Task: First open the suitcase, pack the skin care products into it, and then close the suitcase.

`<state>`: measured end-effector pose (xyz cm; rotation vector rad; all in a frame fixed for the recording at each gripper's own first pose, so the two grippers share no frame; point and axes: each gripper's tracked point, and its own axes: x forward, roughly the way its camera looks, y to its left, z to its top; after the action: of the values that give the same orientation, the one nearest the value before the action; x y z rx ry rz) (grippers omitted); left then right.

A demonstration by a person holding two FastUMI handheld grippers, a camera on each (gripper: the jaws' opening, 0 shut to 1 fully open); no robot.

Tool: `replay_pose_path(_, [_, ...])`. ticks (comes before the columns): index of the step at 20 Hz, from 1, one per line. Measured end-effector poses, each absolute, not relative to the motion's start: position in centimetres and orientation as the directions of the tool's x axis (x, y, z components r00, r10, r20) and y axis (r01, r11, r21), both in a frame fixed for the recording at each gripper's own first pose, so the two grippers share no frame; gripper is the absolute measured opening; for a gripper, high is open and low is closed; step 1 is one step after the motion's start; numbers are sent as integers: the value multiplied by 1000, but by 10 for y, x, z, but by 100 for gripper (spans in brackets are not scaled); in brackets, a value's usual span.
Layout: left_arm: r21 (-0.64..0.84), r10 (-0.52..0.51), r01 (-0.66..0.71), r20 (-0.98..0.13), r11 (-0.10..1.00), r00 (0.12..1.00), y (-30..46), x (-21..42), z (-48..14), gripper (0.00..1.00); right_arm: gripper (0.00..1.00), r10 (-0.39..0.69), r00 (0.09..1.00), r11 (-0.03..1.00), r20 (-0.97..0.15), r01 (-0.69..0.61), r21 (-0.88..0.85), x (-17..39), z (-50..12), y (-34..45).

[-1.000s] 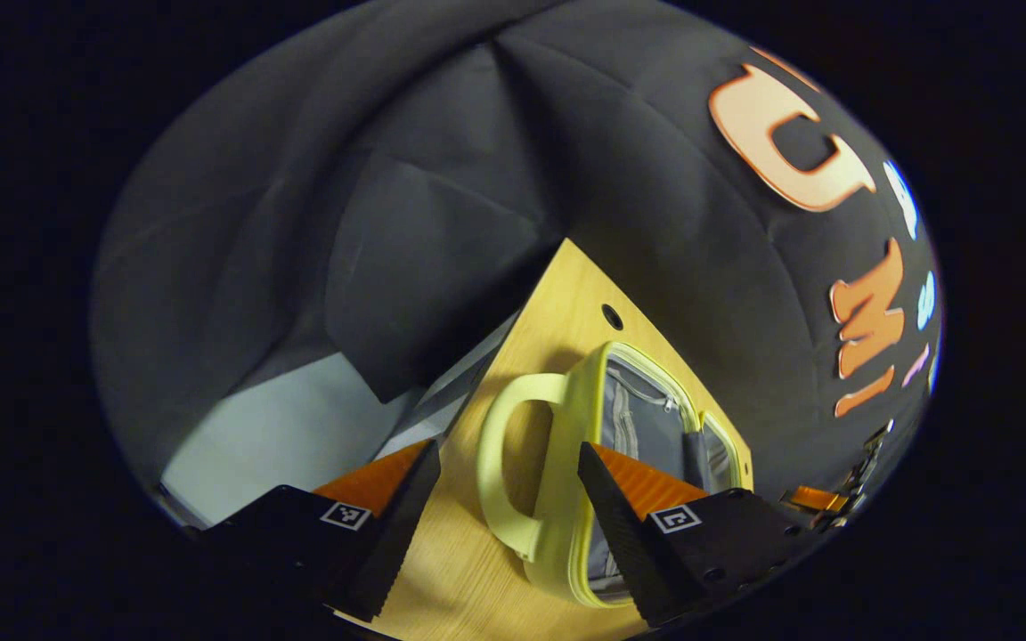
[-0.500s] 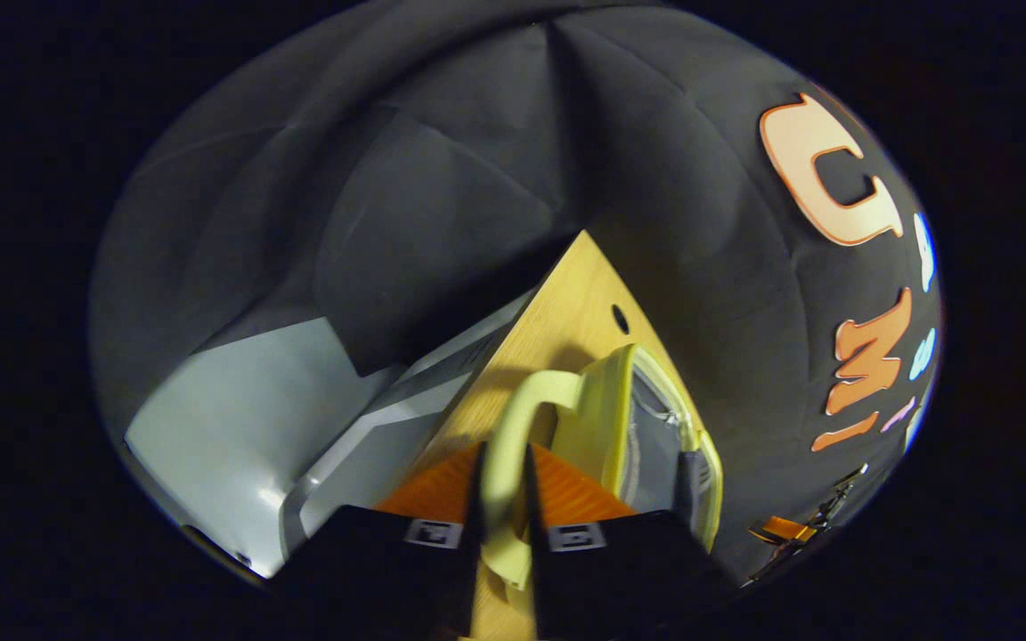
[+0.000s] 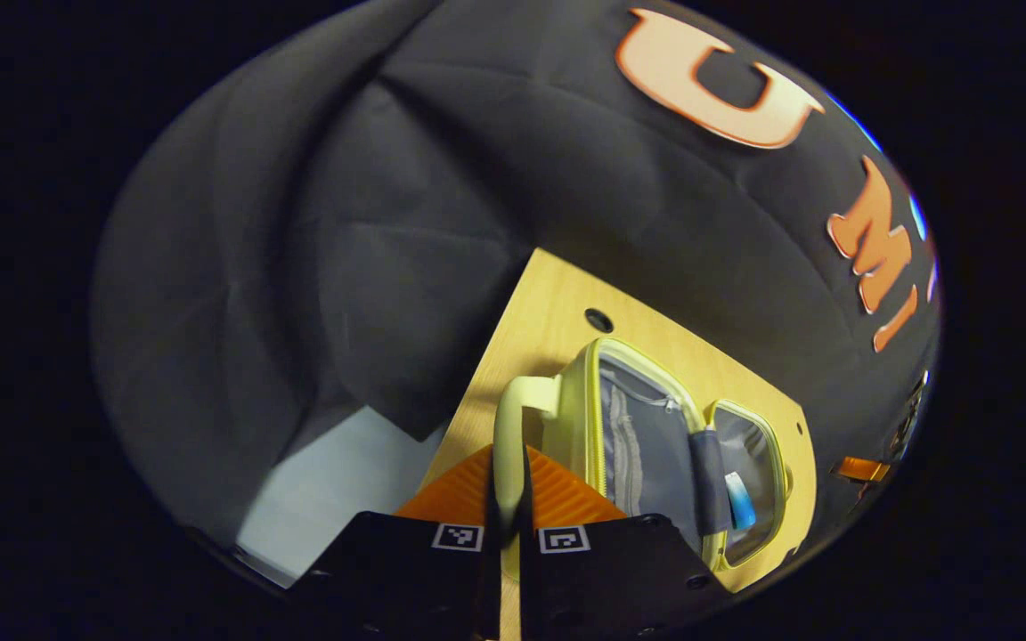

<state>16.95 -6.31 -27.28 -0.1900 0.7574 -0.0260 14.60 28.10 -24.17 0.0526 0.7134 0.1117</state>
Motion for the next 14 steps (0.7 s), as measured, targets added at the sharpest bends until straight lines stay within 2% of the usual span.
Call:
replay_pose_path(3, [-154, -157, 81, -588, 985, 793, -114, 184, -198, 8, 95, 128, 771, 991, -624, -77, 108, 144, -227, 274])
replay_pose_path(7, [-33, -236, 262, -552, 964, 799, -210, 187, -134, 8, 96, 113, 835, 993, -538, -76, 90, 136, -190, 247])
replay_pose_path(10, [124, -200, 324, -569, 938, 797, -266, 182, -124, 8, 95, 105, 855, 994, -508, -71, 85, 128, -177, 224])
replay_pose_path(14, [270, -125, 342, -592, 900, 796, -322, 177, -127, 8, 95, 130, 862, 988, -491, -69, 140, 116, -164, 195])
